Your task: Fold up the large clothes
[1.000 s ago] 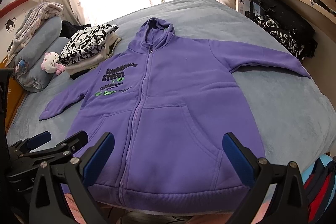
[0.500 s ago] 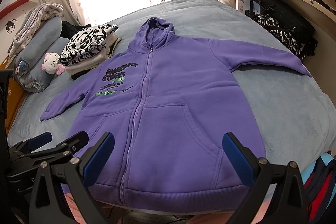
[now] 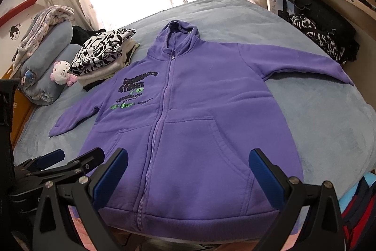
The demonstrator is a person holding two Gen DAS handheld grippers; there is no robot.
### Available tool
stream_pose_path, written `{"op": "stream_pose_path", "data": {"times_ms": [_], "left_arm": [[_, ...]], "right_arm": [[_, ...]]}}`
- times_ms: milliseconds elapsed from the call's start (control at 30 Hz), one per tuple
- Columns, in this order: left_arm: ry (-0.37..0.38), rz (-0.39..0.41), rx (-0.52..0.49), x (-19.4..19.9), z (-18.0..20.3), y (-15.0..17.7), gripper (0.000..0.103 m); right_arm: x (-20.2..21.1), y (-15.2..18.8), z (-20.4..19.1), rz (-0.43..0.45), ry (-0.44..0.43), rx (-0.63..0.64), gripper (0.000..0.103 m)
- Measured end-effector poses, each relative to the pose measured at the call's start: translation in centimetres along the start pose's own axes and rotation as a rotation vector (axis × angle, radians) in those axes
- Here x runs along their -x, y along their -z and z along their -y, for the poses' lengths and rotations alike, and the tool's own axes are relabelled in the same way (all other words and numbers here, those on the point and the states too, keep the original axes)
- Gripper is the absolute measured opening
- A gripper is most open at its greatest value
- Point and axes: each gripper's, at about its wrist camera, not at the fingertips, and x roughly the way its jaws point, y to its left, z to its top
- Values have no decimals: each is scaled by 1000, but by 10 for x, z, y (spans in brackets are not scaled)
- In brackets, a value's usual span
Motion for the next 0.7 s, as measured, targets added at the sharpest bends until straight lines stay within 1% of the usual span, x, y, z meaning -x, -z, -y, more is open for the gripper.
{"op": "stream_pose_path", "data": {"times_ms": [233, 400, 700], "left_arm": [[-3, 12, -16, -3, 5, -7, 95], [19, 4, -29, -6, 9, -11, 89], [30, 25, -63, -8, 23, -31, 88]], "right_arm": [[-5, -2, 4, -3, -6, -13, 103], [-7, -3, 6, 2, -11, -13, 103], [-4, -24, 13, 30, -14, 3, 103]]}}
